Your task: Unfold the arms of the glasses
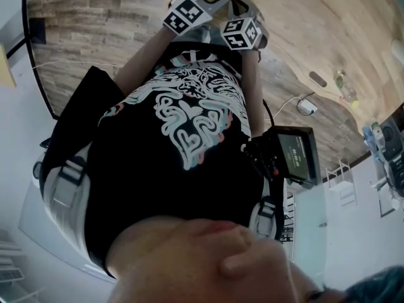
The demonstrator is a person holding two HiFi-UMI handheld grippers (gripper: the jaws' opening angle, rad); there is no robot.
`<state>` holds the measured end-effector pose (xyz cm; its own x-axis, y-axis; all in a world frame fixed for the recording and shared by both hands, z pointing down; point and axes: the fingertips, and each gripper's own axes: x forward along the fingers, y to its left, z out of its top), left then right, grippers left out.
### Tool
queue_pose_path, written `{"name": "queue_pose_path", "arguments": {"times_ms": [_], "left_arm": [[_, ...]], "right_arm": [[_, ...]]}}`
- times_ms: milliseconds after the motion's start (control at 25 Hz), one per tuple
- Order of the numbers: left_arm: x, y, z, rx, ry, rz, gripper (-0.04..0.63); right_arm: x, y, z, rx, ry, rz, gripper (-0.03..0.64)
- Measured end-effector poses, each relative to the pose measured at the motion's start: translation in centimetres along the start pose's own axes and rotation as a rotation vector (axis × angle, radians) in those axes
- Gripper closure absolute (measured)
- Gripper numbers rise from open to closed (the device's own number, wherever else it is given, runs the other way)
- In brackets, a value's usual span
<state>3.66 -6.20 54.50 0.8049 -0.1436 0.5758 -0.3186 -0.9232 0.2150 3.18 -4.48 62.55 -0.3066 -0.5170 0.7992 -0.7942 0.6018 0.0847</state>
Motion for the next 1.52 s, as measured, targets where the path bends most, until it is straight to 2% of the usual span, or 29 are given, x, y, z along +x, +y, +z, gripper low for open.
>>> {"name": "queue_pose_path", "arguments": {"times_ms": [120,280,360,440,680,920,1080,1280,1520], "left_arm": [[-0.1,-0.2,0.0,0.007,0.002,-0.005,0.589],[0.1,-0.6,-0.1,0.056,0.021,-0.010,0.589],[0.2,-0.6,-0.1,0.054,0.023,-0.009,0.589],[0.1,-0.3,-0.1,0.044,0.019,-0.005,0.589],[0.0,0.7,-0.1,0.017,0.014,0.012,0.591],[0.5,1.4,-0.3,-0.005,0.020,0.021,0.591],[0.5,2.4,-0.1,-0.032,0.006,0.030,0.591],[0.6,4.2,-0.4,-0.045,-0.009,0.048,0.591],[0.6,4.4,0.5,-0.060,-0.028,0.046,0.591]], "right_arm": [[0.4,0.3,0.0,-0.029,0.016,-0.001,0.565],[0.7,0.5,0.0,-0.107,0.033,-0.026,0.572],[0.8,0.3,0.1,-0.126,0.038,-0.035,0.609],[0.8,0.2,0.2,-0.136,0.045,-0.039,0.611],[0.6,-0.1,0.0,-0.114,0.037,-0.037,0.612],[-0.5,-0.7,1.1,-0.078,-0.048,-0.060,0.612],[-1.4,-1.4,1.7,-0.027,-0.104,-0.066,0.612],[-4.1,-3.2,3.1,0.112,-0.254,-0.071,0.612],[-6.5,-4.8,3.3,0.283,-0.433,-0.035,0.612]]}}
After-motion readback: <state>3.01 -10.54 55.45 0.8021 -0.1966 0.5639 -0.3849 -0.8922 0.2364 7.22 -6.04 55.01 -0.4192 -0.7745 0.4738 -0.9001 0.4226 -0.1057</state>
